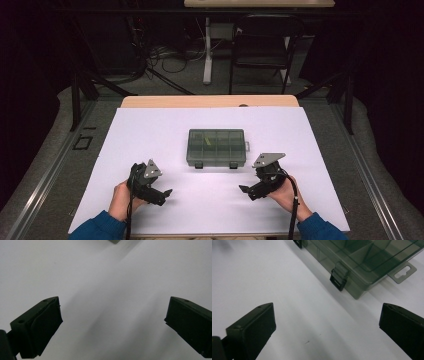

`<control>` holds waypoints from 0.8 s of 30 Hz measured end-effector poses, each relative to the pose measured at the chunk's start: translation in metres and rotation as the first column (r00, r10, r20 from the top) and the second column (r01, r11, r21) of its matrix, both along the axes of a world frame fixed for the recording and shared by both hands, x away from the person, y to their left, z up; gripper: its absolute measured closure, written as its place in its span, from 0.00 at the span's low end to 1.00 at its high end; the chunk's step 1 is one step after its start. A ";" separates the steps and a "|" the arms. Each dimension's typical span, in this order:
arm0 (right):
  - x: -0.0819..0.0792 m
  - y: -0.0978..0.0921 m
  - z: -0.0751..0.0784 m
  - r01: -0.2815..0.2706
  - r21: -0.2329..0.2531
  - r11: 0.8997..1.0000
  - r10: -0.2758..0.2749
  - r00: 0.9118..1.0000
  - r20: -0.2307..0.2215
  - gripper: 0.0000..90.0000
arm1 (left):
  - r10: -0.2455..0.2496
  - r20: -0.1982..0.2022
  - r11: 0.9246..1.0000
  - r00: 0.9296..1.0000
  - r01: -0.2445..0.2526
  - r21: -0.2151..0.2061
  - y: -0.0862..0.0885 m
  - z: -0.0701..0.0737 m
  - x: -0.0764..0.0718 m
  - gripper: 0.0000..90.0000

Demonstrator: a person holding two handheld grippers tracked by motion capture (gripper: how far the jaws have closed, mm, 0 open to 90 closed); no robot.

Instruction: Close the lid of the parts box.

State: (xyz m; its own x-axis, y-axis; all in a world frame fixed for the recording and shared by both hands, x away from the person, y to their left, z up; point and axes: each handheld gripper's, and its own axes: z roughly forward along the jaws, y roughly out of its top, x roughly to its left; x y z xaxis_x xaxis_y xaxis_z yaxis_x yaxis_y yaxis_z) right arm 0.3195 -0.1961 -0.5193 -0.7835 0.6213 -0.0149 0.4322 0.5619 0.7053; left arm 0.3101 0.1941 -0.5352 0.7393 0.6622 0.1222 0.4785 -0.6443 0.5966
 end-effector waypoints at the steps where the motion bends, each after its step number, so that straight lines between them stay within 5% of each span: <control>1: -0.001 -0.001 0.000 0.002 -0.009 1.000 -0.002 1.000 -0.010 0.00 | 0.005 0.003 1.000 1.000 -0.005 -0.002 0.001 -0.001 -0.001 0.00; 24: -0.022 -0.024 -0.020 0.065 0.029 0.997 -0.065 0.998 -0.004 0.00 | 0.059 0.050 0.998 0.997 -0.059 0.007 0.016 -0.015 -0.024 0.00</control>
